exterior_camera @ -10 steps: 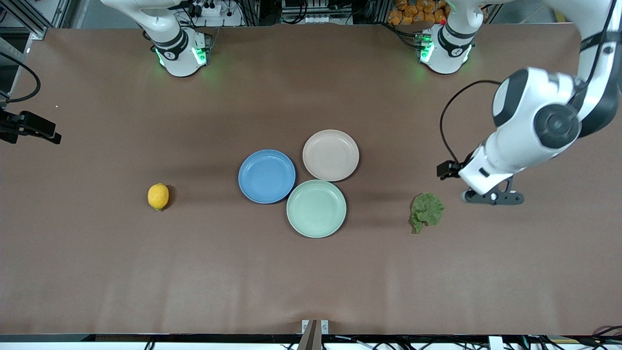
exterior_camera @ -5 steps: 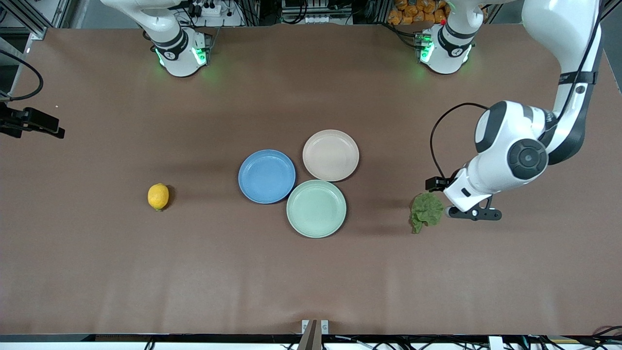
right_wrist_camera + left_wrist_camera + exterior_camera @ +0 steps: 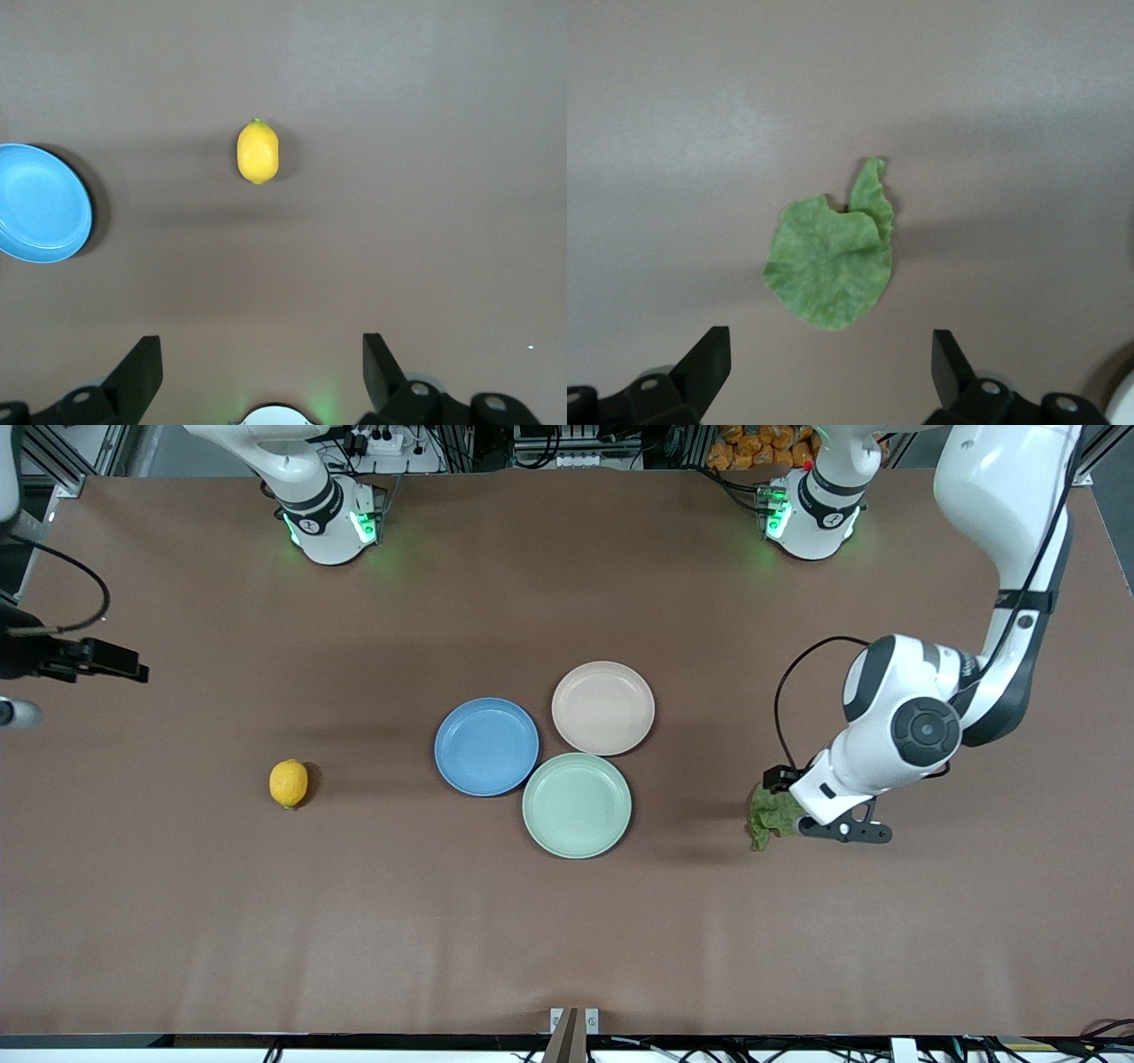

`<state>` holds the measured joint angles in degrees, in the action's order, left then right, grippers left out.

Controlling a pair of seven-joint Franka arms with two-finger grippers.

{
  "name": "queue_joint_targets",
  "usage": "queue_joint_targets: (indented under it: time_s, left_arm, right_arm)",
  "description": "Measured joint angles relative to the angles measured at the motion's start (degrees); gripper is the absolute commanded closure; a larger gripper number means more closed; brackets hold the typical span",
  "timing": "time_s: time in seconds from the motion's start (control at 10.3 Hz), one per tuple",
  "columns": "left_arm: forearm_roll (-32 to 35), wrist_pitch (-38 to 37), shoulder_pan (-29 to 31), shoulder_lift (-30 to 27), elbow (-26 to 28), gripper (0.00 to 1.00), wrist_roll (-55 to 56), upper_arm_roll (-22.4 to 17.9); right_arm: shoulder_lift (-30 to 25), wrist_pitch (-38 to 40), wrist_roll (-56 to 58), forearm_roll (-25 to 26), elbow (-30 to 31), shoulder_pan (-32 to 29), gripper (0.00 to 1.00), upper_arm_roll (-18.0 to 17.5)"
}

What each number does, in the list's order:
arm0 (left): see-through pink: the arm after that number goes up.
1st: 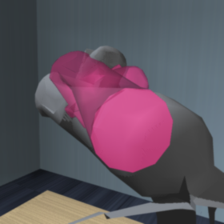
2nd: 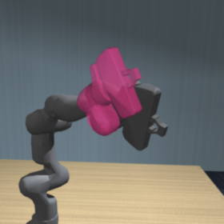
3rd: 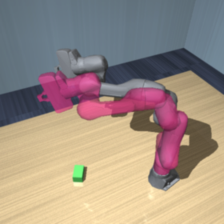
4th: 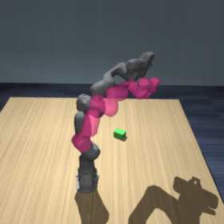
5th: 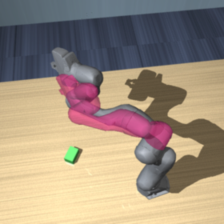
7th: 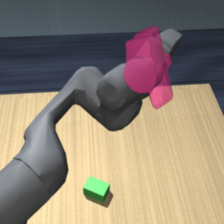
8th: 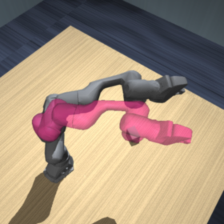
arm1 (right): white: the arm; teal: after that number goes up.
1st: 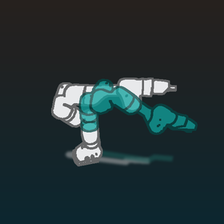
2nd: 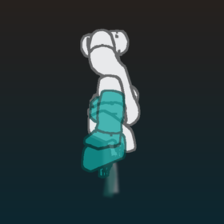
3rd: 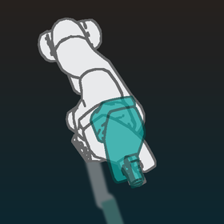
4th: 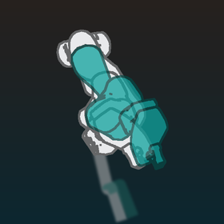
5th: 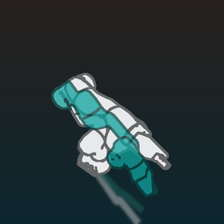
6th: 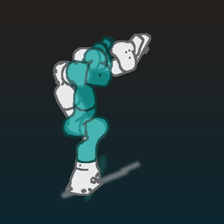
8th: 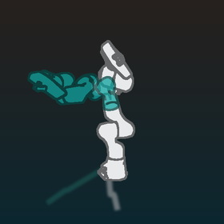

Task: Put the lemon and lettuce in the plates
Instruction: 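Close the left gripper on the lettuce while the right gripper reaches the lemon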

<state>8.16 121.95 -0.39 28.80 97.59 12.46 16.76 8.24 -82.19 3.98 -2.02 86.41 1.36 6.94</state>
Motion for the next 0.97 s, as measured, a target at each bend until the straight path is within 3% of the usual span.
queue_joint_targets:
  time_s: [0.29,0.97]
  left_arm:
    - [0.3,4.2,-0.3,3.3,0.0,0.0,0.0,0.0]
    - [3.2,9.7,-0.8,8.5,0.0,0.0,0.0,0.0]
  right_arm:
    - [2.6,-3.5,0.0,-0.2,1.7,0.0,0.0,0.0]
    - [5.0,-21.9,0.0,-0.4,15.3,0.1,0.0,-0.5]
